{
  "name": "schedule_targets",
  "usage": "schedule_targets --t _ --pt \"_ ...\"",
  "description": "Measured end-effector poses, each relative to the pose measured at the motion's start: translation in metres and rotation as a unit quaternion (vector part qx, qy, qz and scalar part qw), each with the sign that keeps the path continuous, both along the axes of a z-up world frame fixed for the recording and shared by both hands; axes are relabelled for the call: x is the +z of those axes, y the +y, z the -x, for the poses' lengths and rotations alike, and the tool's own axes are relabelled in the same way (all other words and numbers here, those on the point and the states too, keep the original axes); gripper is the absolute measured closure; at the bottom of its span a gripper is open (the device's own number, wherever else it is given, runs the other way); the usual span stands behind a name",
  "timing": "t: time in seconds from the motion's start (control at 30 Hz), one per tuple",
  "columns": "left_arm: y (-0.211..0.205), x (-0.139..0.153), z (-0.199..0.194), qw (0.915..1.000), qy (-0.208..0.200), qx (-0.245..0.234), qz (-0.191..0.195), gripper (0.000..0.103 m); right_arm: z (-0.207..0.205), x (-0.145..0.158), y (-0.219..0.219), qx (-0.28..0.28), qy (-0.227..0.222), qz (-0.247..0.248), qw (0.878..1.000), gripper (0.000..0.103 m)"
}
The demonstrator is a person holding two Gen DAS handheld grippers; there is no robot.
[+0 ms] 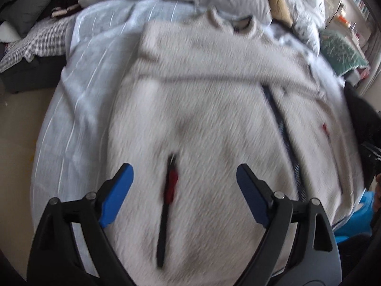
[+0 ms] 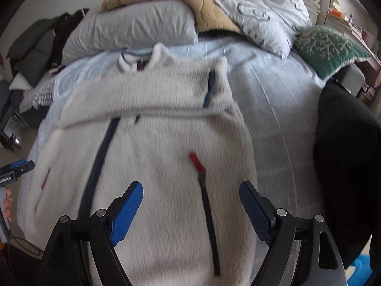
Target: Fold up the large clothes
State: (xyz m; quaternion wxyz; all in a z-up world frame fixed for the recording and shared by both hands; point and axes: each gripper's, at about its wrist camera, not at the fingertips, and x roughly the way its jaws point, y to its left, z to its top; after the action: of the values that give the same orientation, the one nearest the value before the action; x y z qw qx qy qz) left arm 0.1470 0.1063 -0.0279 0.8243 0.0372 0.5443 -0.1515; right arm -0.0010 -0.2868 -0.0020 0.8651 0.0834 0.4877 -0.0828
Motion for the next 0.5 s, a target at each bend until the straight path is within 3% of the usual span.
schedule_targets --t 0.23,0.37,0.5 --pt "0.041 -0.012 0.02 0.998 0.055 0.029 0.01 0.015 0.025 -0.013 0.006 -0.002 0.039 -0.013 0.999 0.018" --pt "0.062 -0.015 0.027 0.9957 0.084 0.037 0.016 0.015 0.034 -0.017 0.001 0.002 0.051 -0.065 0.997 0.018" --pt "0.082 -0.014 0.03 0.9919 0.109 0.044 0.047 0.015 0.047 -0.022 -0.016 -0.008 0.057 -0.131 0.99 0.018"
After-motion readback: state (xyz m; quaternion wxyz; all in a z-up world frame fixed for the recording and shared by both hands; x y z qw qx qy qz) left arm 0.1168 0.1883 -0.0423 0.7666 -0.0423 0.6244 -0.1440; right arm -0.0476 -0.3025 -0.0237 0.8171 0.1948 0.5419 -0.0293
